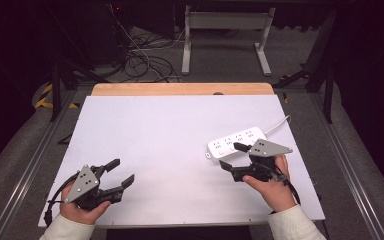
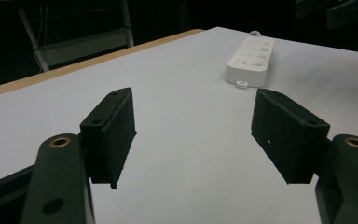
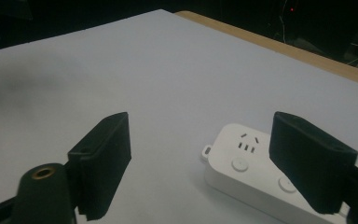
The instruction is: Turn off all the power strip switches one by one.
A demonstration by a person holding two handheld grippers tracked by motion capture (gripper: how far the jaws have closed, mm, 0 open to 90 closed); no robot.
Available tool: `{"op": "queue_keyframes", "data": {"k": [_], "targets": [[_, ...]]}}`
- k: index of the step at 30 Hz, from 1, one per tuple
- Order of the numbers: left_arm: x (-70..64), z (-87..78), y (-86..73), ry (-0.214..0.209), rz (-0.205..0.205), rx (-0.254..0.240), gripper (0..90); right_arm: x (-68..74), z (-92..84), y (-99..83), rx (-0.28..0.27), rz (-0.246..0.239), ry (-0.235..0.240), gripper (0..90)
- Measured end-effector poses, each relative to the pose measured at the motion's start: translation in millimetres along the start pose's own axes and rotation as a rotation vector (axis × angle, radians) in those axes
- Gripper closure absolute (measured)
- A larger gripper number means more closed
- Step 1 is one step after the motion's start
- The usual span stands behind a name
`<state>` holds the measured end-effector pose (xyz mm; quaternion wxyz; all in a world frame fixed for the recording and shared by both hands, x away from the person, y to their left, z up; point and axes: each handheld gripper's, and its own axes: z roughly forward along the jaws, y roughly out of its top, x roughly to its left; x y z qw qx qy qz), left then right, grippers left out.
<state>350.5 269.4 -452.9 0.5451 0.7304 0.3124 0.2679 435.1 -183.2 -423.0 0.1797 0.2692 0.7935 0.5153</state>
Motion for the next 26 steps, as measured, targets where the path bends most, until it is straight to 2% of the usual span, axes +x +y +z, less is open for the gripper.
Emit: {"op": "queue_keyframes", "data": {"k": [4, 7, 9, 14, 22, 26], "targets": [[-0.6, -0.3, 0.2, -0.002, -0.003, -0.002, 31.0, -0.9, -8.9, -9.6, 0.011, -0.005, -0.004, 19.3], [-0.7, -0.4, 0.1, -0.003, -0.006, -0.003, 31.0, -3.5, -15.3, -16.7, -0.006, 0.026, 0.004, 19.1], [0.1, -0.7, 0.3, 0.000, 0.005, -0.003, 31.0, -6.6, -19.8, -21.5, -0.013, 0.050, 0.009, 19.1], [-0.5, -1.0, 0.3, -0.001, -0.003, -0.005, 31.0, -14.4, -26.1, -35.5, -0.009, 0.088, 0.010, 17.9], [-0.4, -1.6, 0.2, -0.003, 0.000, 0.001, 31.0, -27.7, -30.5, -64.5, 0.030, 0.133, 0.001, 18.0], [-1.4, -0.9, -0.3, -0.003, -0.005, -0.002, 31.0, -29.9, -30.7, -70.6, 0.035, 0.145, -0.010, 18.3]]}}
